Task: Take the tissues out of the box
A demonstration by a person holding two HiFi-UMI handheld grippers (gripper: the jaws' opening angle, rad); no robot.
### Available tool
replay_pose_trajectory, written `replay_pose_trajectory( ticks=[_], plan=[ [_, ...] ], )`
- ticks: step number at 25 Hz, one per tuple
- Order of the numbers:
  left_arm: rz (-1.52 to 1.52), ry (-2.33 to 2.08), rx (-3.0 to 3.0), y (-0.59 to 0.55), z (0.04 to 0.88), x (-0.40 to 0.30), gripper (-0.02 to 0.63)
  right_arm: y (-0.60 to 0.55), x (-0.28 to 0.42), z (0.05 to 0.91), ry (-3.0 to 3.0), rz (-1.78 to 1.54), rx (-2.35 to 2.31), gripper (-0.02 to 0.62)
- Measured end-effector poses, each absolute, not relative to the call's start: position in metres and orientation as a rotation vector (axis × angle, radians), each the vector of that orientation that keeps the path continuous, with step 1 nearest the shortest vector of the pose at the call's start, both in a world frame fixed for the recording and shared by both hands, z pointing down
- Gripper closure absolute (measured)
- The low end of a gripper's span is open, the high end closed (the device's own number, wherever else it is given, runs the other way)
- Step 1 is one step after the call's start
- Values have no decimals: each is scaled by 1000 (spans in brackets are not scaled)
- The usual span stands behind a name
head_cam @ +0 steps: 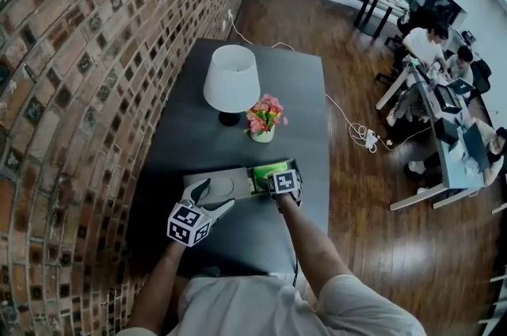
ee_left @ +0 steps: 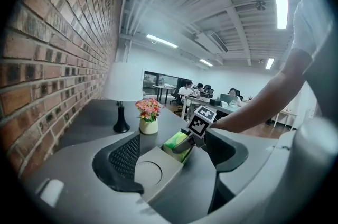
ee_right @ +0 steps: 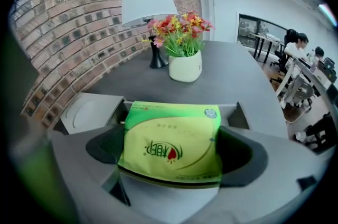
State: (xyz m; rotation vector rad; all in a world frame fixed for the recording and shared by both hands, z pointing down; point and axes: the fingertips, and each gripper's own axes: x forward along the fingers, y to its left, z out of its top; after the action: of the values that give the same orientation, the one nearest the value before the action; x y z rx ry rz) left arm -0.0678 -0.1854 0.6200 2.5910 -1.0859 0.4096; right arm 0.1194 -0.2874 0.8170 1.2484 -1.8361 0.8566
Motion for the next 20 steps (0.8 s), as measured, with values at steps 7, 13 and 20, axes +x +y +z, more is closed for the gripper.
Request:
replay_pose_trajectory(
  ticks=[7, 13, 20],
  plan=[
    [416, -1081, 2581, -177, 626, -73, 222, -281, 123, 806, -1848, 863, 1300, 72],
    [387, -1086, 2593, -180, 620, -77, 222, -289, 109, 766, -2040, 776, 1331, 72],
    [293, -1138, 2604, -201, 591, -87, 224, -287, 113, 674, -2293, 627, 1438, 72]
  ],
)
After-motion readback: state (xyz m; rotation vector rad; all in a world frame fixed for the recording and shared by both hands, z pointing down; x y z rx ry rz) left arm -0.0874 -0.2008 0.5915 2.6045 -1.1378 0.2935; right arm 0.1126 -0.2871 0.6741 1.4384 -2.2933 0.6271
